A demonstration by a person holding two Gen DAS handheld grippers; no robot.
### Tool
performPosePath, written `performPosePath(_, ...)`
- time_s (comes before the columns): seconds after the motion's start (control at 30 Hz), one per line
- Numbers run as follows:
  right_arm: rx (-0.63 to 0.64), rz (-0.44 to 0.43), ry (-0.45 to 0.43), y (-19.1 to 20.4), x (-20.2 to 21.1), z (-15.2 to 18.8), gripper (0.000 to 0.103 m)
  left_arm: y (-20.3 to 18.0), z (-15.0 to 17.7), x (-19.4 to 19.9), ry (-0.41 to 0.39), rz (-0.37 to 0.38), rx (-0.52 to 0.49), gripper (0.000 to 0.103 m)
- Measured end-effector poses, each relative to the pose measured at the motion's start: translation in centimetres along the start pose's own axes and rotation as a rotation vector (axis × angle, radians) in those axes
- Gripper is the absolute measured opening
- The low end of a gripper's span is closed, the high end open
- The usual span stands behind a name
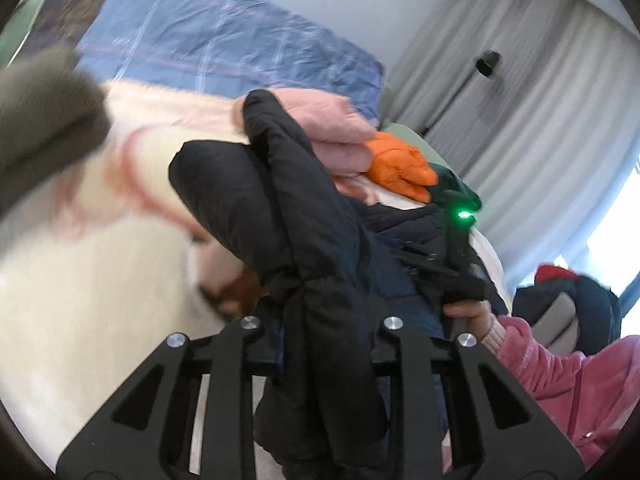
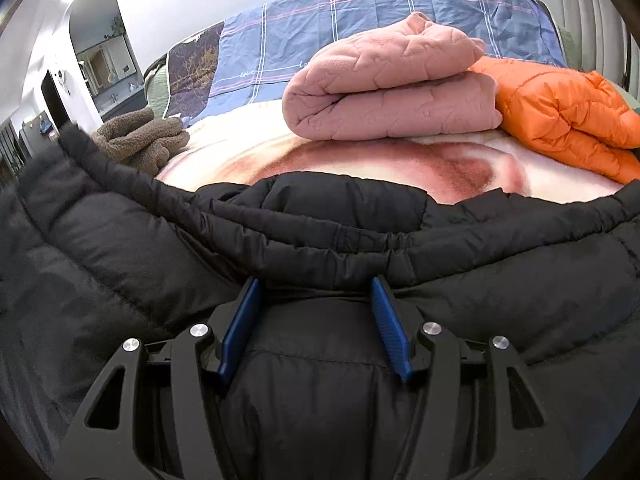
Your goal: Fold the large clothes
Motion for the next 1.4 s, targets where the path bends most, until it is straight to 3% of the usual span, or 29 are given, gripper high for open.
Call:
performPosePath(0.3, -0.072, -0.089, -0.007, -0.8, 0.3, -0.1, 0.059, -10.2, -4.6, -2.3, 0.117, 0.071, -0.267, 0.023)
performPosePath(0.43, -0.091, -0.097, -0.005, -1.0, 0.6, -0.4, 0.058, -12.6, -5.7, -5.2, 0.176, 0.076, -0.24, 0.023)
performPosePath(0.53, -0.129, -0.091, -0.007, -1.6, 2.2, -0.7, 0.057, -13.7, -6.3, -6.4, 0.169, 0.062, -0.221, 0.023)
performPosePath(0.63, -0.188, -0.145, -0.014, -2.4, 5.7, -0.3, 0.057, -14.3, -6.6, -6.5, 0.148, 0.034, -0.21, 0.023)
performPosePath(0.7, -0.183, -0.222, 0.013, -2.5, 7.3, 0.7, 0.051, -14.0, -6.7, -6.3, 0.141, 0.014, -0.199, 0.024)
performPosePath(0.77, -0.224, -0.279, 0.071, -2.8, 6.7, 2.2, 0.029, -13.9, -6.7, -6.3, 0.14, 0.014, -0.182, 0.024)
performPosePath(0.87, -0.246, -0.284, 0.082, -2.9, 4.2, 3.8, 0.017, -14.4, -6.8, -6.9, 0.139, 0.032, -0.174, 0.024)
performPosePath(1.0, -0.236, -0.285, 0.092, -2.6, 2.9, 3.8, 0.012, -16.0, -6.7, -9.1, 0.158, 0.052, -0.17, 0.024)
performPosePath(1.17, -0.308, -0.281, 0.053, -3.9, 5.1, 4.0, 0.014, -18.2, -7.0, -11.2, 0.157, 0.067, -0.175, 0.025)
performPosePath(1.23, -0.341, -0.281, 0.01, -4.9, 7.8, 4.1, 0.014, -19.2, -7.0, -11.6, 0.156, 0.062, -0.201, 0.026)
performPosePath(1.4, -0.312, -0.171, -0.134, -8.4, 15.5, 5.8, 0.015, -21.6, -7.0, -12.9, 0.166, 0.041, -0.264, 0.028)
Point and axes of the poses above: each gripper's, at about its wrist camera, not at the fingertips, and x roughly against the way its jaws point, y to its left, z to its underside, the point moved 5 cm from there along -x, roughly the way its jaws point, and after that the axes turned 4 degrees about -x, right-handed, at the moved point
